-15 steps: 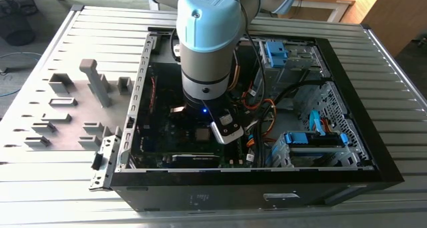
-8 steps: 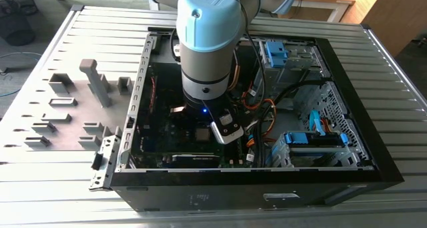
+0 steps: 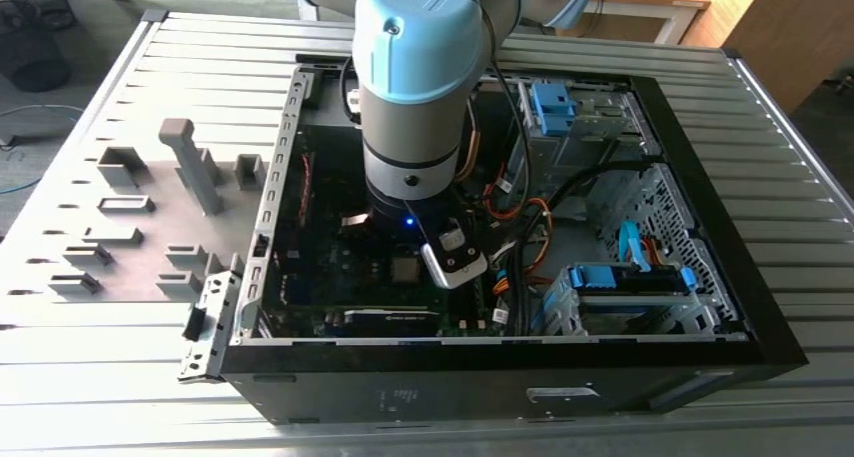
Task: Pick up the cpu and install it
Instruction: 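Place the cpu into insertion slot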
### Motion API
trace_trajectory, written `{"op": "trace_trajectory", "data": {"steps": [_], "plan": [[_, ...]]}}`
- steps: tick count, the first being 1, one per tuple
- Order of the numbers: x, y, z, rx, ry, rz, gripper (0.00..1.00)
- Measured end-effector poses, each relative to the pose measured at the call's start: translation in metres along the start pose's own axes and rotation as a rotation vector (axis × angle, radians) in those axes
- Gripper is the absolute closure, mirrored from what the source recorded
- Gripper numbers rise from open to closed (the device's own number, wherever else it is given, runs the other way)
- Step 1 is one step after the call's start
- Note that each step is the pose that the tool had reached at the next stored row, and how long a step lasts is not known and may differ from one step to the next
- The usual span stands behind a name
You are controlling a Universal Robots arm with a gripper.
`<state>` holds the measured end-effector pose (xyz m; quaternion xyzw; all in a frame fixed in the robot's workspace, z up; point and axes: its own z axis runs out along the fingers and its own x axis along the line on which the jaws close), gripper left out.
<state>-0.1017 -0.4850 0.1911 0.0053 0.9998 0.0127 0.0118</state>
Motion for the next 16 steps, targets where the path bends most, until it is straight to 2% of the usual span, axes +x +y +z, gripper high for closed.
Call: {"op": "trace_trajectory", "data": {"steps": [16], "plan": [[0.0, 0.0, -0.0011, 0.0001, 0.0001, 0.0, 0.56]]}}
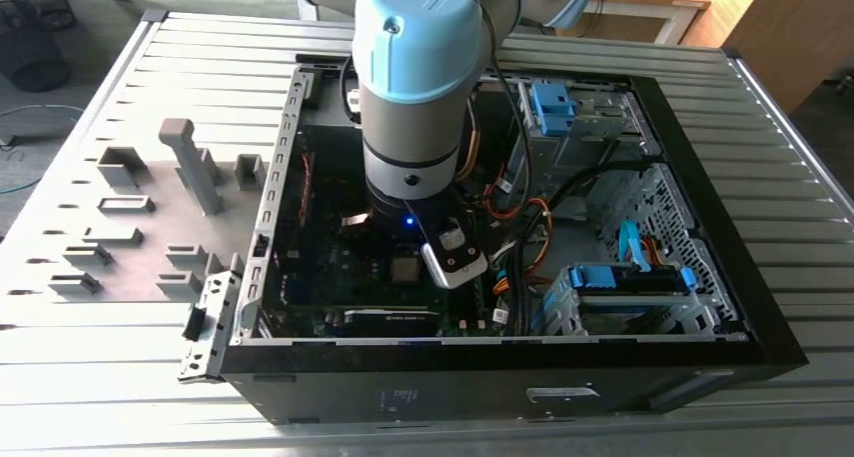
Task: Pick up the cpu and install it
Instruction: 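Place the cpu into insertion slot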
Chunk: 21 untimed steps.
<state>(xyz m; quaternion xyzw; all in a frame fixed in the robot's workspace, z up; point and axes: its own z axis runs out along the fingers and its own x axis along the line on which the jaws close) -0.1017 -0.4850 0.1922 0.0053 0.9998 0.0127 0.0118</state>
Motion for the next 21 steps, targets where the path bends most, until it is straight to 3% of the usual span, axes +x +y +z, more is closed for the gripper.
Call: {"op": "trace_trajectory", "data": {"steps": [12, 16, 21], "plan": [[0.0027, 0.0001, -0.0021, -0.0018, -0.0003, 0.002, 0.56], [0.0026, 0.0, -0.0016, -0.0011, -0.0008, 0.026, 0.56], [0.0025, 0.0001, -0.0014, -0.0012, -0.0009, 0.029, 0.56]]}}
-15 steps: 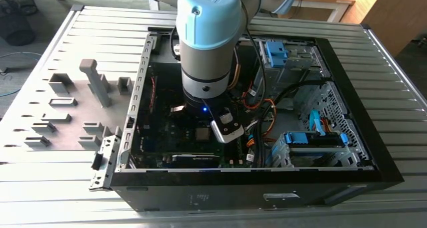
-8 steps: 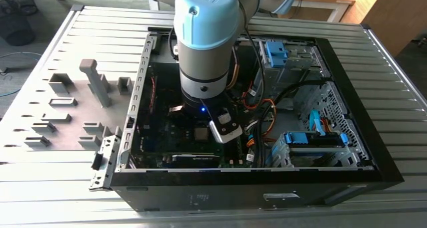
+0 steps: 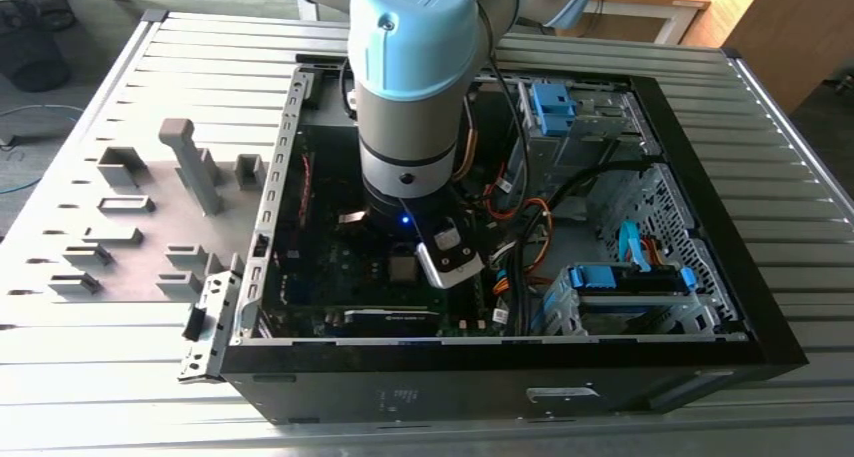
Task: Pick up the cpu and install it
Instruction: 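Place the cpu into insertion slot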
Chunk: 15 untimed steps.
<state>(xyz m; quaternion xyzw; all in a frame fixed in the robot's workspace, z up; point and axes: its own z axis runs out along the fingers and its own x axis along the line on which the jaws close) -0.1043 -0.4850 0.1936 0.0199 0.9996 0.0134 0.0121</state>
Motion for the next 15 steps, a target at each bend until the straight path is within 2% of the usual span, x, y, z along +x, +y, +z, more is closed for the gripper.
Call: {"op": "trace_trajectory", "data": {"steps": [15], "plan": [[-0.0003, 0.0, 0.0028, -0.0006, -0.0002, 0.0, 0.56]]}}
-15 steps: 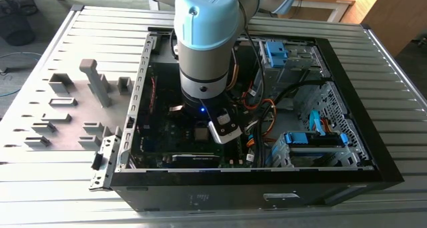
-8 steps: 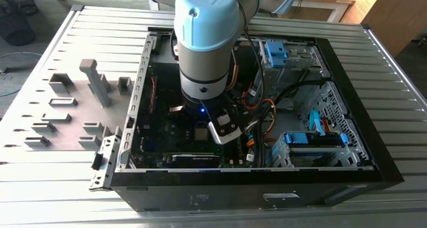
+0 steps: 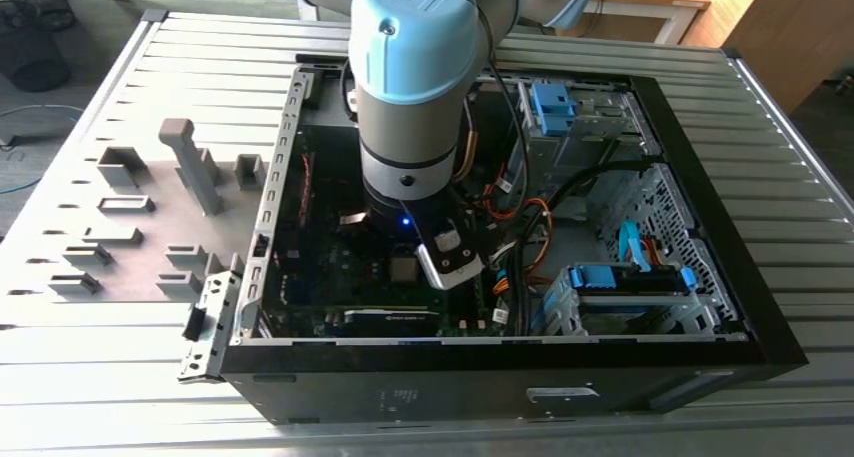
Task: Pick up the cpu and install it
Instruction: 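Place the cpu into insertion slot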
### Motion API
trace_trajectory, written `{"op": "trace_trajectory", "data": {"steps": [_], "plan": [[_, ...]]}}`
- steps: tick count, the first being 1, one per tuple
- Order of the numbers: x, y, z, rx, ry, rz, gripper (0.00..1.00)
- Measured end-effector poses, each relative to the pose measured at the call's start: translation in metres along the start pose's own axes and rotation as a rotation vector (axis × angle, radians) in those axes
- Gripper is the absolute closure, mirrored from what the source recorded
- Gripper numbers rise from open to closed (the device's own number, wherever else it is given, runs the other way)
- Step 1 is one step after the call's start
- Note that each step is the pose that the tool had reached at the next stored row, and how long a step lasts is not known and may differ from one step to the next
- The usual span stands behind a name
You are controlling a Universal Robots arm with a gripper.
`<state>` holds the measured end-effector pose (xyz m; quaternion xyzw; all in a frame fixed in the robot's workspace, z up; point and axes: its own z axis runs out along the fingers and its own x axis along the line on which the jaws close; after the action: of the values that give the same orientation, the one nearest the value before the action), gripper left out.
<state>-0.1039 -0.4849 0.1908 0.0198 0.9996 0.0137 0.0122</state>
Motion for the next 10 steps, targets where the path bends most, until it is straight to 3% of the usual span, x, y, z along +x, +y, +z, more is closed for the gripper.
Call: {"op": "trace_trajectory", "data": {"steps": [10], "plan": [[0.0001, -0.0001, -0.0001, 0.0005, 0.0003, 0.0, 0.56]]}}
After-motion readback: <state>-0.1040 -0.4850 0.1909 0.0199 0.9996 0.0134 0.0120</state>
